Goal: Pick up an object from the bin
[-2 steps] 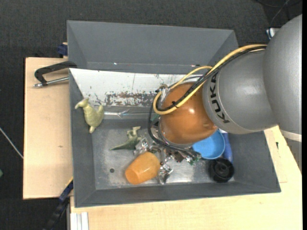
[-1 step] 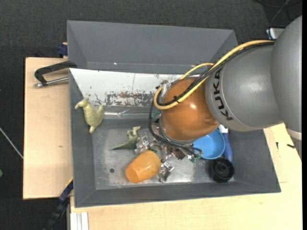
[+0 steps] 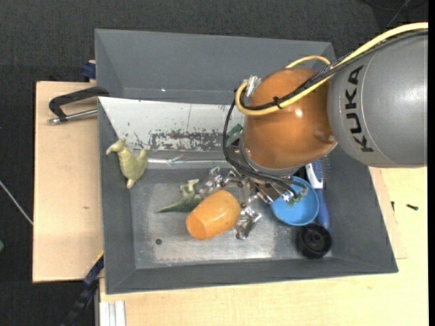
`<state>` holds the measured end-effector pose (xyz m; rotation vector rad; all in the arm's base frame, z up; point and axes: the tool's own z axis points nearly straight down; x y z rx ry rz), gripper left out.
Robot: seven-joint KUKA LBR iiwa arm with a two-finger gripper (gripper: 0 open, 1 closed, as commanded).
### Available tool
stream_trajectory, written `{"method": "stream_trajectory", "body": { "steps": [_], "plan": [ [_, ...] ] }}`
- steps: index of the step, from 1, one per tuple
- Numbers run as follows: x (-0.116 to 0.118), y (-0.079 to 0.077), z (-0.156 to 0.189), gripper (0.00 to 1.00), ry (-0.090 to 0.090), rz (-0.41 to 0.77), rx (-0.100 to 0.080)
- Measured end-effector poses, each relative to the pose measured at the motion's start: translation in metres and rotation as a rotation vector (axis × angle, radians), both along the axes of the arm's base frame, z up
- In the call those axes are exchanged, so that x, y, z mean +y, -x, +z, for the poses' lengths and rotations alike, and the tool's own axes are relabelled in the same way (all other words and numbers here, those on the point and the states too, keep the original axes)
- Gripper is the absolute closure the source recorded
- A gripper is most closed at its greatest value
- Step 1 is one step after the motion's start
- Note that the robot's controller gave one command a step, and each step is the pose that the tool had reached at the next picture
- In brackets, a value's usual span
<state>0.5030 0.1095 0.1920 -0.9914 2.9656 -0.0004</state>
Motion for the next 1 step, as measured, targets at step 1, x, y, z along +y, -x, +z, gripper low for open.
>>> {"method": "stream_trajectory", "body": {
  "steps": [1],
  "plan": [
    [0.0009, -0.0012, 0.0011, 1.0, 0.001, -0.001, 0.007]
  ]
}}
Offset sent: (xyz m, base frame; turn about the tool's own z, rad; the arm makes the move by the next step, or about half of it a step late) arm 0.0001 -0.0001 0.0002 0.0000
